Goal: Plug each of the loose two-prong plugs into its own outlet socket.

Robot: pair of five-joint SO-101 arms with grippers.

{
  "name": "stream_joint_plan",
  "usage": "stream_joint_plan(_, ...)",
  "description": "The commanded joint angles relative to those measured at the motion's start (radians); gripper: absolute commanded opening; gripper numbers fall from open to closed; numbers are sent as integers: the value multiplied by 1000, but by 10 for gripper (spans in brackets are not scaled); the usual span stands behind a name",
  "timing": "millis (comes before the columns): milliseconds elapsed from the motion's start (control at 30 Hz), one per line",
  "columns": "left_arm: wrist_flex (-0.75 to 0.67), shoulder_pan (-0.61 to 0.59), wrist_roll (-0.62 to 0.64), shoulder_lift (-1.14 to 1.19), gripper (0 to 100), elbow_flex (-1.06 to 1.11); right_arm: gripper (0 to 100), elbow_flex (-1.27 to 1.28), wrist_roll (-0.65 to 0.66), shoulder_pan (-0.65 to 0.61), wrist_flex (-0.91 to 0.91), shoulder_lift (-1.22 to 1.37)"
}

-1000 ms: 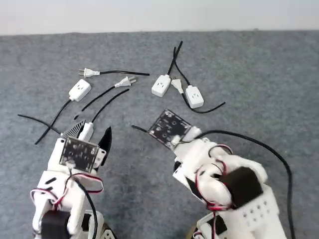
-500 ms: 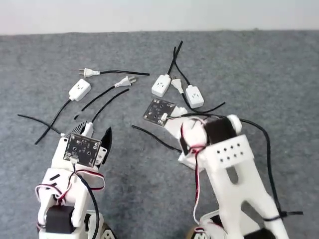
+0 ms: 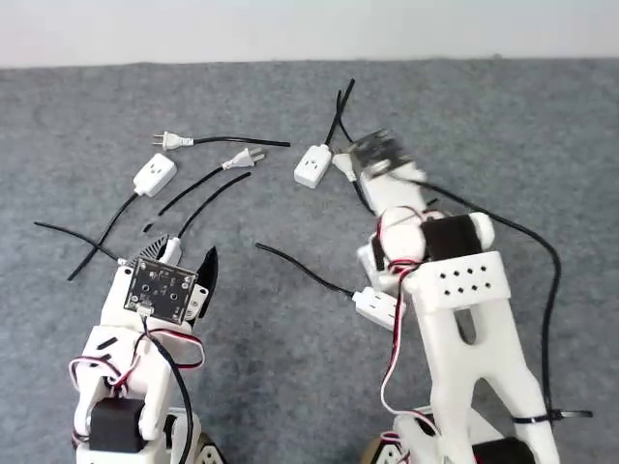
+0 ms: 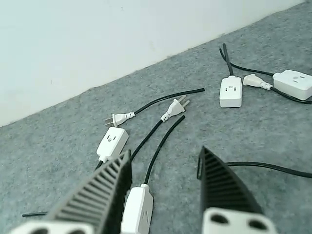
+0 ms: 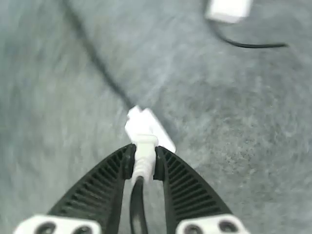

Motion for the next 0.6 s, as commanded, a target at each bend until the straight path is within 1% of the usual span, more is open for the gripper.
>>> stream_joint_plan(0, -37, -3, 12, -3, 222, -8, 9, 18, -54, 54, -74, 5)
stream_joint_plan(100, -37, -3, 12, -3, 222, -7, 9, 43, -57, 91, -97, -4)
stream_joint_plan(233, -48, 2, 12, -5, 222, 5, 9, 51, -66, 91, -91, -4)
stream_joint_plan(267, -52, 0, 12, -5, 222, 12, 9, 51, -103, 84, -91, -4)
stream_joint_plan(333, -68, 2, 12, -5, 222, 22, 9, 49, -226, 79, -79, -4)
stream_joint_plan(433, -72, -2, 12, -5, 222, 24, 9, 43, -396, 76, -15, -4)
stream_joint_plan(500, -72, -2, 12, -5, 222, 24, 9, 37, -443, 67, 15, -2)
stream_joint_plan(567, -72, -2, 12, -5, 222, 24, 9, 35, -451, 54, 42, -4)
